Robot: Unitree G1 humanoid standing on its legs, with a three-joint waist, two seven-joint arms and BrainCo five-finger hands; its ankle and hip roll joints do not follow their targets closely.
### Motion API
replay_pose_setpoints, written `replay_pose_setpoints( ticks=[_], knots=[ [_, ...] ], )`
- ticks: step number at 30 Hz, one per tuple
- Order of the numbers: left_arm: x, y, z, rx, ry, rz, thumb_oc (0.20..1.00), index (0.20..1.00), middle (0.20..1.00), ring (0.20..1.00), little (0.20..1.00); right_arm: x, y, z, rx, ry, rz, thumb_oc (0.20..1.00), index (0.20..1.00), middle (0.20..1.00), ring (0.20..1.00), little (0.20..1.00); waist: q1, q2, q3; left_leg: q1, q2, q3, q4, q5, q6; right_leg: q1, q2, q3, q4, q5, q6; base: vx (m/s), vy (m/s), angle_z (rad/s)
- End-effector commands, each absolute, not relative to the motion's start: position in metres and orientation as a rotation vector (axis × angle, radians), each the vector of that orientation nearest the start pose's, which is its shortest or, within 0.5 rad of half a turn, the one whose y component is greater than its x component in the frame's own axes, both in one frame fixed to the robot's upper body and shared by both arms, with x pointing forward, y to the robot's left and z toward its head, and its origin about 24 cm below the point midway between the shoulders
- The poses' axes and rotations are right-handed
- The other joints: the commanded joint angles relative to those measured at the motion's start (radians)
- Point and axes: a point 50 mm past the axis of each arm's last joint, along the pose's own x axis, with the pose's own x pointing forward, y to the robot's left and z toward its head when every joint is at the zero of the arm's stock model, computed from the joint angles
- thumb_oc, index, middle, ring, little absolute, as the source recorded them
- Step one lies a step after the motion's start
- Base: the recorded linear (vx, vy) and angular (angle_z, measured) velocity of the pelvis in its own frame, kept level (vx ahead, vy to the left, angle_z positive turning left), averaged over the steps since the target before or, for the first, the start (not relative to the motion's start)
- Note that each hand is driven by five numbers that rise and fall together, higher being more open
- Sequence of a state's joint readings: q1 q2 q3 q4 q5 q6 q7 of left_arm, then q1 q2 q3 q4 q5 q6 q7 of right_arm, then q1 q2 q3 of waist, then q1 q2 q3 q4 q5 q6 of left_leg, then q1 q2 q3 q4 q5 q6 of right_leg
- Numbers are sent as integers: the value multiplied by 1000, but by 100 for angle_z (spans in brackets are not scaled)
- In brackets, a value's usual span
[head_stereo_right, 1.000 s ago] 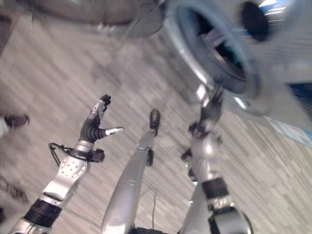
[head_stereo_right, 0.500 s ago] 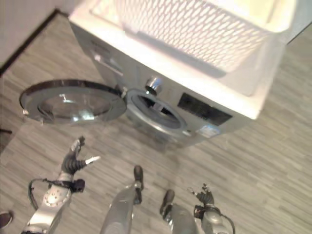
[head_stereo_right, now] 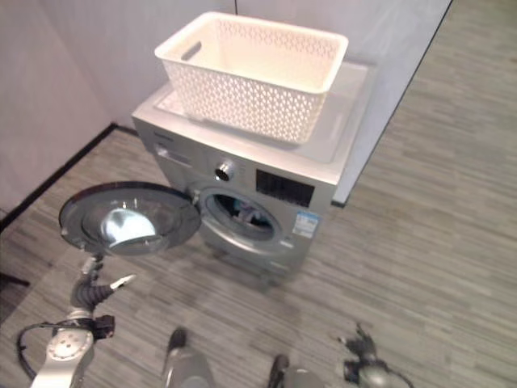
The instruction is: Grab the laundry basket,head to the washer,open it,put in the laundry and shut it.
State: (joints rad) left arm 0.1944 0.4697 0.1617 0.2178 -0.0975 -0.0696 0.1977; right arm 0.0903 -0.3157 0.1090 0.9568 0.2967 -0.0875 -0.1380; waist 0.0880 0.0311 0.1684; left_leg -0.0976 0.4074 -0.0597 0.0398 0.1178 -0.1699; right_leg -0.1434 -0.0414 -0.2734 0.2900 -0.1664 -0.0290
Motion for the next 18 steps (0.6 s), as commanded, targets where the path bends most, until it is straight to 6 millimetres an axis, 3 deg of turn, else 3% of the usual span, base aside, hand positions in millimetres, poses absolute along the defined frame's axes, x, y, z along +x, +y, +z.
replay_pose_setpoints(
  ticks=[1,3,7,8,9,10,12,13,15,16,18],
  knots=[
    [192,335,49,645,129,508,1000,1000,1000,1000,1000,126,-251,-129,-130,884,-271,1000,1000,1000,1000,1000,-27,35,-29,-24,-70,107,-78,153,11,136,-80,-33,-112,-76,83,168,304,19],
    [196,351,62,713,107,565,1000,1000,1000,1000,1000,124,-247,-131,-132,894,-241,1000,1000,1000,1000,1000,-35,42,-45,7,-92,120,-114,126,3,147,-99,-36,-125,-54,106,139,248,20],
    [209,389,98,813,76,691,1000,1000,1000,1000,1000,134,-238,-128,-146,871,-154,1000,1000,1000,1000,1000,-49,32,-47,25,-124,155,-126,45,19,144,-132,-19,-160,-14,140,49,175,-8],
    [210,389,98,813,74,690,1000,1000,1000,1000,1000,134,-238,-128,-145,870,-154,1000,1000,1000,1000,1000,-46,30,-46,25,-125,156,-126,45,20,144,-133,-18,-160,-13,140,-67,136,-16],
    [224,406,124,847,48,730,1000,1000,1000,1000,1000,143,-233,-123,-146,837,-118,1000,1000,1000,1000,1000,-58,22,-36,7,-131,164,-127,31,25,119,-141,-14,-172,9,152,-56,79,-17],
    [226,406,124,847,46,729,1000,1000,1000,1000,1000,143,-233,-123,-144,837,-119,1000,1000,1000,1000,1000,-56,21,-36,6,-131,164,-127,31,25,118,-141,-13,-172,9,152,-134,121,-11],
    [253,421,167,860,13,773,1000,1000,1000,1000,1000,159,-229,-115,-160,784,-76,1000,1000,1000,1000,1000,-75,4,12,-31,-136,163,-126,28,33,70,-147,-7,-172,31,161,-227,81,-2],
    [273,426,199,888,-8,771,1000,1000,1000,1000,1000,170,-228,-110,-172,752,-62,1000,1000,1000,1000,1000,-86,-7,47,-73,-138,155,-118,33,38,27,-149,-3,-166,46,163,-288,59,0],
    [294,426,232,979,18,755,1000,1000,1000,1000,1000,184,-227,-105,-178,715,-61,1000,1000,1000,1000,1000,-95,-23,89,-129,-138,147,-107,37,42,-24,-156,-2,-156,66,168,-216,37,-2],
    [296,424,234,982,12,751,1000,1000,1000,1000,1000,184,-226,-105,-171,714,-65,1000,1000,1000,1000,1000,-88,-26,89,-131,-138,147,-106,36,42,-26,-156,-2,-155,66,168,-138,23,-5],
    [308,424,261,1024,42,759,1000,1000,1000,1000,1000,194,-226,-101,-183,690,-57,1000,1000,1000,1000,1000,-100,-49,115,-162,-142,137,-91,22,38,-52,-158,6,-148,67,180,-60,-6,-5]
  ],
)
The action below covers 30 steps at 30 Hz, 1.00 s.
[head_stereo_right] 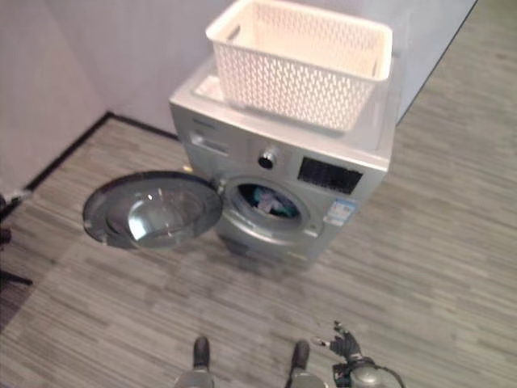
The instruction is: Grab the laundry basket,head to the washer,open it,put in the laundry and shut it.
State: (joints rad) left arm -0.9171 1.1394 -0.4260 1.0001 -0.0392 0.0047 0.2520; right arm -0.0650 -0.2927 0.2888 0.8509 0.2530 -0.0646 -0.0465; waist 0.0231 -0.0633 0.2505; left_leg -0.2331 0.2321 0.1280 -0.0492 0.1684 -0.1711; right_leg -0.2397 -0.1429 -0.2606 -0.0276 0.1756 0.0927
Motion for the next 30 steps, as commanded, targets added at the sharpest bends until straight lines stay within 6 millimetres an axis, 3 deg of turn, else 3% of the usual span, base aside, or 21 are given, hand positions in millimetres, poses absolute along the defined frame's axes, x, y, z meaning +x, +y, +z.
replay_pose_setpoints(
  ticks=[1,3,4,5,6,8,9,10,13,18,23,24,30],
  knots=[
    [314,421,274,1020,51,763,1000,1000,1000,1000,1000,198,-225,-99,-184,680,-55,1000,1000,1000,1000,1000,-38,34,46,-51,32,-54,10,-28,40,32,-58,-12,167,-264,63,-82,-17,-4],
    [318,419,311,1046,102,793,1000,1000,1000,1000,1000,211,-227,-93,-197,658,-72,1000,1000,1000,1000,1000,-48,1,84,-119,31,-68,43,-31,43,-6,-64,-24,159,-231,76,-105,4,2],
    [319,418,314,1049,98,793,1000,1000,1000,1000,1000,212,-226,-93,-193,657,-72,1000,1000,1000,1000,1000,-46,-2,85,-121,30,-69,44,-32,44,-7,-64,-24,159,-231,76,-37,-5,-7],
    [309,416,358,994,39,881,1000,1000,1000,1000,1000,218,-218,-89,-167,634,-50,1000,1000,1000,1000,1000,-50,-48,101,-171,35,-77,68,-38,44,-33,-61,-30,130,-189,91,-8,-25,-3],
    [306,414,371,984,6,901,1000,1000,1000,1000,1000,219,-216,-88,-156,627,-41,1000,1000,1000,1000,1000,-51,-59,103,-186,37,-80,77,-41,44,-39,-59,-32,119,-178,95,-6,-18,-12],
    [300,415,383,989,-8,933,1000,1000,1000,1000,1000,219,-211,-88,-136,620,-32,1000,1000,1000,1000,1000,-50,-75,107,-204,40,-85,89,-46,45,-47,-59,-33,107,-162,99,-2,-1,-4],
    [288,421,394,989,-9,990,1000,1000,1000,1000,1000,221,-204,-86,-97,597,-20,1000,1000,1000,1000,1000,-51,-100,118,-239,43,-90,116,-55,46,-59,-58,-35,87,-137,106,0,0,0],
    [288,421,395,990,-10,990,1000,1000,1000,1000,1000,221,-203,-86,-95,597,-20,1000,1000,1000,1000,1000,-51,-101,117,-242,43,-91,119,-56,46,-60,-58,-35,86,-137,106,0,0,0],
    [278,413,424,976,-106,1056,1000,1000,1000,1000,1000,221,-193,-82,-64,566,12,1000,1000,1000,1000,1000,-51,-138,129,-321,38,-117,179,-80,48,-84,-57,-39,51,-98,115,10,-1,6],
    [265,417,437,956,-138,1112,1000,1000,1000,1000,1000,225,-184,-71,-26,507,56,1000,1000,1000,1000,1000,-48,-159,138,-406,22,-145,252,-115,59,-114,-65,-43,36,-76,121,23,27,13],
    [265,413,443,993,-140,1106,1000,1000,1000,1000,1000,229,-183,-62,3,460,66,1000,1000,1000,1000,1000,-52,-168,137,-468,11,-167,296,-140,68,-135,-71,-52,32,-63,128,41,21,6],
    [269,418,430,1016,-81,1078,1000,1000,1000,1000,1000,228,-181,-61,15,457,70,1000,1000,1000,1000,1000,-52,-170,134,-498,2,-177,313,-151,71,-149,-74,-57,31,-60,130,53,30,9],
    [283,418,408,1010,-39,991,1000,1000,1000,1000,1000,228,-182,-61,7,458,69,1000,1000,1000,1000,1000,-57,-176,123,-548,-3,-198,337,-165,74,-176,-69,-65,27,-56,131,27,3,7]
  ],
)
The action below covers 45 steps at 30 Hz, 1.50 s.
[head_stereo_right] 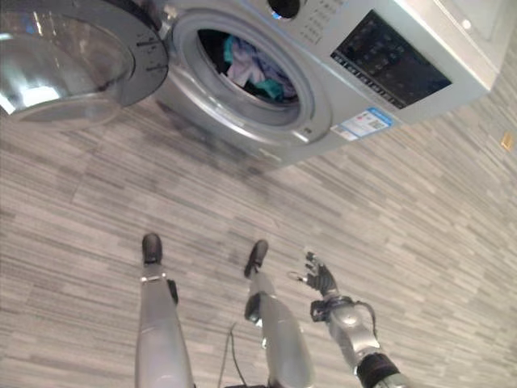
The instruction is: Grab the laundry basket,head to the washer,open it,put in the laundry and shut it.
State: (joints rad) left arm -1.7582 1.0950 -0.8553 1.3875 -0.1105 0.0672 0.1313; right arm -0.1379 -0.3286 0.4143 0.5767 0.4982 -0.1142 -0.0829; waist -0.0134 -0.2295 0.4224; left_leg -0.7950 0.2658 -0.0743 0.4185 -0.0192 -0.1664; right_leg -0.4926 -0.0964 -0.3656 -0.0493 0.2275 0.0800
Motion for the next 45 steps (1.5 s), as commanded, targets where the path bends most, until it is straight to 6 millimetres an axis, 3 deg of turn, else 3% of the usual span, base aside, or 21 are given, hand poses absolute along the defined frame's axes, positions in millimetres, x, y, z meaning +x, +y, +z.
replay_pose_setpoints(
  ticks=[1,8,11,15,18,19,20,23,24,25,26,27,28,31,34,35,36,40,41,42,45],
  knots=[
    [285,418,405,1007,-37,975,1000,1000,1000,1000,1000,228,-183,-61,3,460,69,1000,1000,1000,1000,1000,-21,-9,-50,8,-37,3,-131,22,69,75,-114,37,46,-108,144,0,0,0],
    [306,416,365,1036,36,814,1000,1000,1000,1000,1000,226,-187,-62,-19,465,72,1000,1000,1000,1000,1000,-30,-5,-60,-22,-36,-14,-137,27,66,50,-109,22,54,-115,141,4,-11,0],
    [333,386,337,1039,-15,552,1000,1000,1000,1000,1000,231,-192,-52,-19,421,69,1000,1000,1000,1000,1000,-29,1,-60,-37,-36,-27,-141,33,63,32,-106,17,65,-122,139,0,0,0],
    [344,363,299,926,-61,317,1000,1000,1000,1000,1000,230,-204,-42,-39,385,77,1000,1000,1000,1000,1000,-38,15,-69,-48,-31,-37,-138,33,59,21,-101,13,75,-127,139,-35,10,6],
    [348,315,239,864,-44,-23,1000,1000,1000,1000,1000,225,-225,-36,-95,376,51,1000,1000,1000,1000,1000,-48,32,-76,-49,-24,-45,-138,39,55,12,-97,9,94,-134,138,-36,27,8],
    [348,315,239,864,-43,-22,1000,1000,1000,1000,1000,225,-225,-36,-96,377,52,1000,1000,1000,1000,1000,-49,33,-76,-49,-24,-45,-138,39,55,12,-97,8,94,-134,138,-31,21,11],
    [343,283,212,825,-27,-220,1000,1000,1000,1000,1000,224,-236,-33,-131,375,33,1000,1000,1000,1000,1000,-50,40,-76,-45,-22,-47,-141,42,54,11,-96,7,98,-138,137,-30,21,10],
    [328,221,170,725,9,-545,1000,1000,1000,1000,1000,221,-242,-30,-159,368,22,1000,1000,1000,1000,1000,-59,57,-85,-34,-17,-51,-148,45,51,17,-92,5,103,-148,138,-16,9,11],
    [328,221,170,726,9,-546,1000,1000,1000,1000,1000,221,-242,-31,-158,369,20,1000,1000,1000,1000,1000,-57,56,-85,-33,-16,-51,-148,45,51,17,-91,5,103,-148,138,-8,-12,34],
    [321,177,153,604,-1,-705,1000,1000,1000,1000,1000,222,-237,-31,-150,356,23,1000,1000,1000,1000,1000,-63,59,-87,-21,-16,-53,-155,46,49,23,-92,6,106,-154,136,-10,-13,33],
    [321,177,153,604,-1,-706,1000,1000,1000,1000,1000,222,-238,-31,-150,357,22,1000,1000,1000,1000,1000,-62,59,-86,-20,-16,-53,-156,47,49,23,-91,6,106,-154,136,-17,-19,17],
    [321,161,149,559,-18,-742,1000,1000,1000,1000,1000,222,-235,-30,-148,349,25,1000,1000,1000,1000,1000,-64,59,-87,-13,-16,-52,-160,47,49,26,-91,6,108,-157,135,-16,-40,-2],
    [320,122,143,410,-74,-806,1000,1000,1000,1000,1000,222,-228,-29,-137,334,37,1000,1000,1000,1000,1000,-69,54,-91,6,-15,-46,-170,50,46,36,-91,6,108,-163,133,-22,-41,-12],
    [321,91,142,273,-124,-822,1000,1000,1000,1000,1000,223,-224,-30,-137,330,42,1000,1000,1000,1000,1000,-75,51,-95,30,-11,-33,-180,51,44,46,-91,11,108,-168,129,-19,-20,-14],
    [328,32,168,-27,-277,-774,1000,1000,1000,1000,1000,228,-211,-32,-127,322,56,1000,1000,1000,1000,1000,-99,30,-102,94,2,4,-209,60,40,61,-88,35,113,-176,117,-33,-29,-31],
    [328,32,169,-28,-278,-775,1000,1000,1000,1000,1000,228,-211,-32,-128,321,55,1000,1000,1000,1000,1000,-97,30,-100,97,2,6,-211,60,40,62,-89,37,114,-176,117,-50,-12,-40],
    [326,29,189,-170,-381,-710,1000,1000,1000,1000,1000,229,-208,-32,-122,313,53,1000,1000,1000,1000,1000,-100,22,-97,124,5,24,-225,67,40,64,-89,45,117,-177,113,-27,-7,-52],
    [320,45,194,-228,-459,-633,1000,1000,1000,1000,1000,226,-206,-37,-130,327,46,1000,1000,1000,1000,1000,-90,18,-84,166,14,56,-235,65,42,69,-87,64,118,-174,108,-38,-23,-64],
    [315,69,180,-231,-454,-573,1000,1000,1000,1000,1000,219,-210,-44,-134,355,20,1000,1000,1000,1000,1000,-77,28,-73,194,15,72,-237,63,43,80,-91,74,119,-175,104,-4,-20,-43],
    [314,69,180,-231,-453,-572,1000,1000,1000,1000,1000,219,-209,-44,-134,356,21,1000,1000,1000,1000,1000,-77,27,-73,196,15,73,-238,63,43,81,-91,75,119,-175,104,-1,-33,-42],
    [302,113,136,-204,-351,-458,1000,1000,1000,1000,1000,202,-220,-64,-115,449,-49,1000,1000,1000,1000,1000,-51,67,-73,255,-2,99,-277,79,43,120,-104,85,112,-182,97,21,-5,-19]
  ],
)
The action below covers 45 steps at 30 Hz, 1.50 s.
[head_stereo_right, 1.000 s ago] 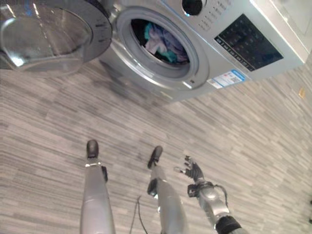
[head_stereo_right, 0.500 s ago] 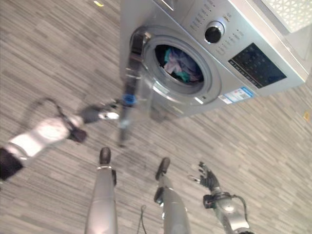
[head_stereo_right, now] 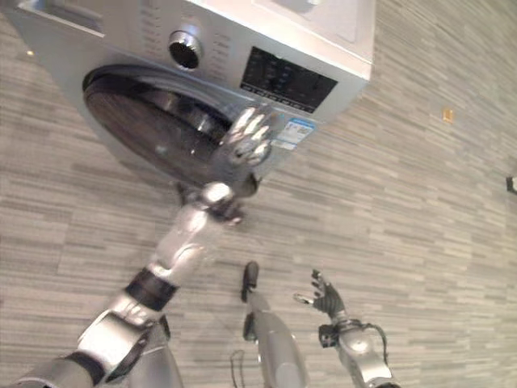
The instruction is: Grab the laundry basket,head to the washer,open it,put in the laundry and shut it.
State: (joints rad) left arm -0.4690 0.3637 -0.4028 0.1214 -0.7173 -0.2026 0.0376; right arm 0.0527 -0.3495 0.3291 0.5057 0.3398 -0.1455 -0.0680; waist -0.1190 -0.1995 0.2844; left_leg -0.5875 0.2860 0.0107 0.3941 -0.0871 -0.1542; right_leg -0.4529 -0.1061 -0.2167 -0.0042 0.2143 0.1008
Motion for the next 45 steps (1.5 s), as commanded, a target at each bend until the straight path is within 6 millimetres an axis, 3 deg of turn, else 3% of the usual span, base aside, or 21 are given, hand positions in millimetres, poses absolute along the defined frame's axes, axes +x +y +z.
replay_pose_setpoints(
  ticks=[1,4,5,7,10,11,12,13,16,21,23,27,30,31,33,34,35,39,40,42,45],
  knots=[
    [301,113,136,-204,-350,-457,1000,1000,1000,1000,1000,202,-220,-65,-115,449,-49,1000,1000,1000,1000,1000,55,36,65,50,-23,14,-254,148,31,81,-95,-64,66,-169,76,30,10,16],
    [284,150,103,-179,-241,-390,1000,1000,1000,1000,1000,189,-227,-76,-107,509,-84,1000,1000,1000,1000,1000,80,74,50,91,-39,25,-294,166,30,116,-107,-66,55,-174,76,43,20,25],
    [263,184,99,-38,-204,-411,1000,1000,1000,1000,1000,190,-232,-76,-124,515,-63,1000,1000,1000,1000,1000,105,106,43,113,-50,29,-325,180,32,134,-117,-72,52,-178,78,45,30,33],
    [229,214,104,192,-150,-492,1000,1000,1000,1000,1000,184,-240,-72,-125,501,-26,1000,1000,1000,1000,1000,136,131,49,114,-53,32,-317,177,32,138,-126,-78,56,-178,80,26,22,29],
    [219,231,105,547,-63,-554,1000,1000,1000,1000,1000,180,-244,-75,-118,521,-20,1000,1000,1000,1000,1000,146,142,52,112,-51,32,-315,179,30,135,-131,-77,57,-174,86,5,5,19],
    [229,230,110,821,-90,-600,1000,1000,1000,1000,1000,188,-242,-72,-119,507,-19,1000,1000,1000,1000,1000,133,141,55,112,-49,33,-324,186,28,132,-132,-75,56,-173,88,-3,5,18],
    [231,228,109,825,-94,-602,1000,1000,1000,1000,1000,188,-243,-72,-117,506,-24,1000,1000,1000,1000,1000,137,142,56,113,-50,33,-325,187,28,132,-132,-75,56,-173,88,-25,17,7],
    [252,218,121,1135,-216,-614,1000,1000,1000,1000,1000,196,-238,-67,-105,472,-18,1000,1000,1000,1000,1000,107,134,59,111,-48,34,-342,194,26,121,-130,-70,55,-175,90,-30,15,-10],
    [307,187,132,1578,-354,-654,1000,1000,1000,1000,1000,208,-242,-52,-137,410,-24,1000,1000,1000,1000,1000,61,120,68,97,-45,42,-369,225,34,84,-126,-61,56,-160,88,-80,16,-6],
    [357,167,138,1991,-379,-638,1000,1000,1000,1000,1000,218,-256,-38,-144,363,-72,1000,1000,1000,1000,1000,34,99,99,82,-33,50,-359,222,36,51,-120,-39,64,-154,94,-54,15,-23],
    [380,179,135,2161,-264,-559,1000,1000,1000,1000,1000,225,-267,-24,-123,320,-106,1000,1000,1000,1000,1000,8,73,120,73,-20,67,-330,210,36,28,-111,-11,65,-144,93,-6,11,-35],
    [389,182,145,2175,-243,-475,1000,1000,1000,1000,1000,221,-277,-20,-139,321,-111,1000,1000,1000,1000,1000,-7,68,123,65,-11,65,-316,188,23,19,-104,4,67,-159,94,24,-9,-29],
    [401,178,173,2136,-287,-313,1000,1000,1000,1000,1000,220,-279,-18,-146,312,-107,1000,1000,1000,1000,1000,-20,67,118,56,-11,67,-324,195,20,8,-101,5,62,-157,92,-4,-15,-13],
    [407,170,190,2111,-328,-240,1000,1000,1000,1000,1000,221,-279,-17,-146,306,-109,1000,1000,1000,1000,1000,-25,66,114,51,-11,66,-330,201,18,3,-101,3,61,-155,92,0,0,0],
    [419,155,259,2062,-464,26,1000,1000,1000,1000,1000,226,-267,-15,-138,279,-68,1000,1000,1000,1000,1000,-44,57,102,34,-6,65,-348,218,15,-18,-93,1,52,-145,93,-26,-42,14],
    [419,151,275,2055,-495,77,1000,1000,1000,1000,1000,227,-265,-15,-134,273,-60,1000,1000,1000,1000,1000,-47,54,102,28,-2,65,-351,221,14,-23,-91,0,50,-142,93,-45,-53,17],
    [418,150,311,2022,-539,207,1000,1000,1000,1000,1000,230,-259,-12,-134,257,-33,1000,1000,1000,1000,1000,-60,49,97,20,1,67,-363,230,12,-32,-85,3,40,-134,94,-36,-38,5],
    [404,157,376,1798,-646,427,1000,1000,1000,1000,1000,235,-245,-17,-88,255,-26,1000,1000,1000,1000,1000,-75,52,88,1,-1,69,-418,269,7,-51,-80,-7,2,-105,100,-15,-27,-2],
    [404,157,376,1797,-645,428,1000,1000,1000,1000,1000,235,-245,-17,-88,255,-26,1000,1000,1000,1000,1000,-75,52,88,1,-1,69,-419,269,7,-51,-80,-8,2,-105,100,16,-36,-1],
    [398,161,354,1430,-720,316,1000,1000,1000,1000,1000,225,-236,-34,-60,319,-38,1000,1000,1000,1000,1000,-54,67,83,15,-10,73,-417,269,7,-39,-86,-11,2,-109,98,11,-4,-3],
    [392,188,274,985,-580,123,1000,1000,1000,1000,1000,208,-234,-51,-60,405,-46,1000,1000,1000,1000,1000,-31,82,68,47,-17,82,-402,256,8,-6,-95,-10,10,-120,88,33,1,-15]
  ],
)
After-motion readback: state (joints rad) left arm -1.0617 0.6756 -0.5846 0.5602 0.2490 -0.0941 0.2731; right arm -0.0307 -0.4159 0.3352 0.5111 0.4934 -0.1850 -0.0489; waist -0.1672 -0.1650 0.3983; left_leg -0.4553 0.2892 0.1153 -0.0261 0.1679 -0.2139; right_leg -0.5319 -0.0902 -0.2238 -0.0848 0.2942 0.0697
